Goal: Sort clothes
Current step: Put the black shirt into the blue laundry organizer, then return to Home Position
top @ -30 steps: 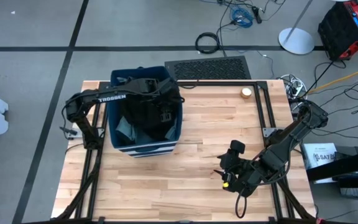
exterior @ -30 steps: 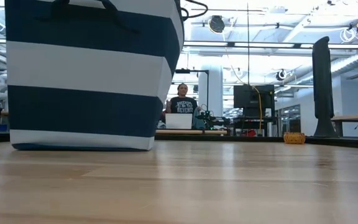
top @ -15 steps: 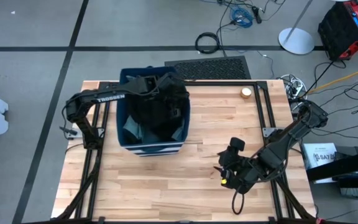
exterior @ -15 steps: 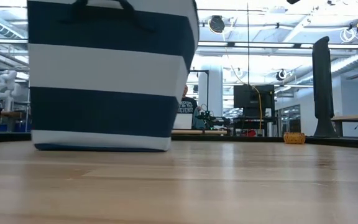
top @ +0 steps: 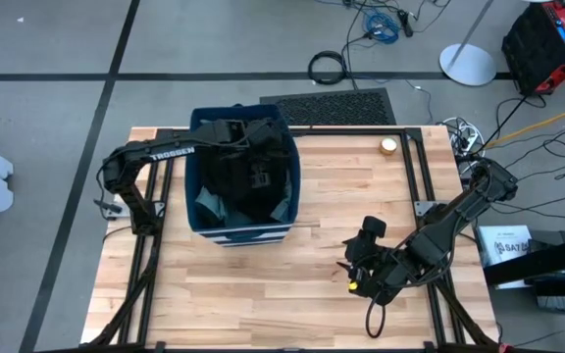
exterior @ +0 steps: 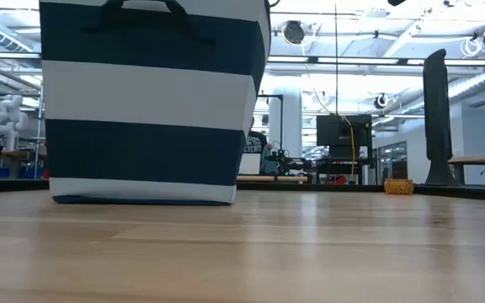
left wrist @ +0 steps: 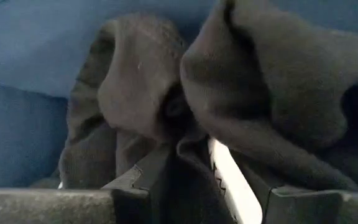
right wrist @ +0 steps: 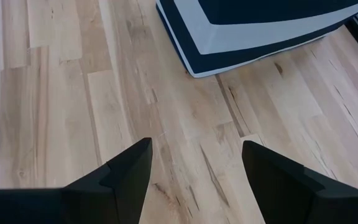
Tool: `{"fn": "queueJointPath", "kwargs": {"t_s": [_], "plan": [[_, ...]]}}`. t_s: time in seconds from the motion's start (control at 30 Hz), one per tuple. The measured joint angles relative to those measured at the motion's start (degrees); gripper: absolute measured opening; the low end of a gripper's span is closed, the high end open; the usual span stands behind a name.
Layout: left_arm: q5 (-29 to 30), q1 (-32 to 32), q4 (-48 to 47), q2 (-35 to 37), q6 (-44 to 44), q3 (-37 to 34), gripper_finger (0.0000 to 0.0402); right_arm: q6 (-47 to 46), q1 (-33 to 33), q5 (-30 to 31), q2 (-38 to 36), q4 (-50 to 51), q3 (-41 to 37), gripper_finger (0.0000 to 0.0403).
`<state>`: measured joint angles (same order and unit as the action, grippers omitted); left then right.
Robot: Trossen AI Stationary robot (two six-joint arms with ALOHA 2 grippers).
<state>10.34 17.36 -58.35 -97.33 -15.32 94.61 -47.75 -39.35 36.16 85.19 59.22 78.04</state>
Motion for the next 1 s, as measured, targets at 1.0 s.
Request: {"fn": "queueJointPath", "kwargs": {"t_s": [1.0], "plan": [[-10.61,-4.53,13.85,32.16,13.39,-2.77,0.0141,0.02,0.0,0.12,-0.02,-0.71,0.0,0.0238]]}}
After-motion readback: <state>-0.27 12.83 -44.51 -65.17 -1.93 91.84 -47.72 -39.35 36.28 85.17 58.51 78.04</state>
